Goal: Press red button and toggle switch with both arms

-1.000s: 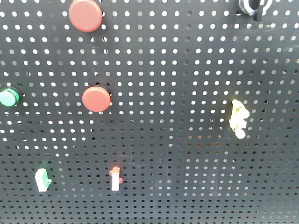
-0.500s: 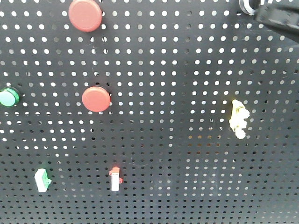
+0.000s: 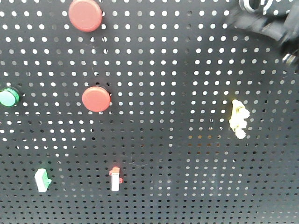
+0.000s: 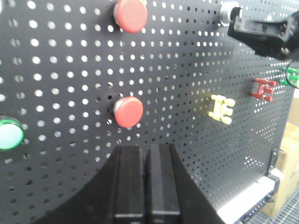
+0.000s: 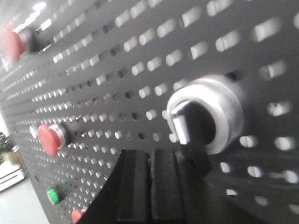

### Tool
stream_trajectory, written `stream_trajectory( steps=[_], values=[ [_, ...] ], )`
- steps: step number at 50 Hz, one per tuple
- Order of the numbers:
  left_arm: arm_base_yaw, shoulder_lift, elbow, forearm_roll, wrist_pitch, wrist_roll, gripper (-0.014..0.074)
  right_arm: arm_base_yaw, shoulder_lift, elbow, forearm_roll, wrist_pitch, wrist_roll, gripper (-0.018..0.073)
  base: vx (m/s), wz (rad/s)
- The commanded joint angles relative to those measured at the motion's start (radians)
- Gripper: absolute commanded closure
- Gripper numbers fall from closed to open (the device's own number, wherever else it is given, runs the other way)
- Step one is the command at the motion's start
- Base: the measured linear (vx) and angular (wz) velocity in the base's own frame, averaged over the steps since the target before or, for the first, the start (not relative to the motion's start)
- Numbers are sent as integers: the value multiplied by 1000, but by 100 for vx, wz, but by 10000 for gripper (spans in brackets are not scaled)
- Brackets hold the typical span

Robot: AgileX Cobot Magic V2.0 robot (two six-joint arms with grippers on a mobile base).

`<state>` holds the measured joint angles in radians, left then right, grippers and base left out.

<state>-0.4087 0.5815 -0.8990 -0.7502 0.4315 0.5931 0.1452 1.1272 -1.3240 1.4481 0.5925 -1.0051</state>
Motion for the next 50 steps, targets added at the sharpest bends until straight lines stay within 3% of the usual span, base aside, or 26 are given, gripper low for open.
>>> stream_trajectory(
  steps=[1,20,40,45,50],
  values=[
    [1,8,-25,-28,-63,-10,594,0,6,-33,37,-54,-11,562,0,0],
    [1,8,-25,-28,-62,-11,594,0,7,-33,26,-112,-30,562,0,0],
    [1,8,-25,-22,-56,-10,594,0,-22,-33,-63,-222,-8,562,0,0],
    [1,8,-25,-21,-56,-10,594,0,-31,-33,-79,-199,-8,562,0,0],
    [1,7,-25,-5,-52,-9,594,0,-49,-21,-164,-138,35,562,0,0]
  ],
)
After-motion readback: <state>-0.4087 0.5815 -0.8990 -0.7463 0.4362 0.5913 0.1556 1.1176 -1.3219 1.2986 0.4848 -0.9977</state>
